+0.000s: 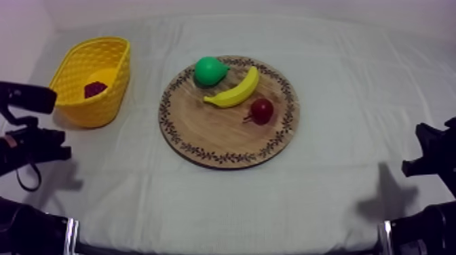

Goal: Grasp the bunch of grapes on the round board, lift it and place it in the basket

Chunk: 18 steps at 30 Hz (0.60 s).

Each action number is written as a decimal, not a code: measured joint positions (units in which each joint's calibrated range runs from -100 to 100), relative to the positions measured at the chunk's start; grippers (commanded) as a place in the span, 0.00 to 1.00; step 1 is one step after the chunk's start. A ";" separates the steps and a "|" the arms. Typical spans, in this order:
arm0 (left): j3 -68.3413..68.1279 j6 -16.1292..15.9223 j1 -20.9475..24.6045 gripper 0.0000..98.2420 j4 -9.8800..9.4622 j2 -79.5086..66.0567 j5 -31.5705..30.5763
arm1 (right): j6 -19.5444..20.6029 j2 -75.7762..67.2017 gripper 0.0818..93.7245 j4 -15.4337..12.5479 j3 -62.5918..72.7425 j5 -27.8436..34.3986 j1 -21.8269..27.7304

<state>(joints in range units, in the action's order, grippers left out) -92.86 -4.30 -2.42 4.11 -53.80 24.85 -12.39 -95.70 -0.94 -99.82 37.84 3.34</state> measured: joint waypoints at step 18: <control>-6.98 11.13 -1.26 0.00 -5.71 -32.05 3.71 | 0.00 0.00 0.00 0.00 0.00 0.00 0.00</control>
<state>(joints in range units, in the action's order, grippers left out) -99.84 6.83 -3.68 -1.60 -85.85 28.57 -12.39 -95.70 -0.94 -99.82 37.84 3.34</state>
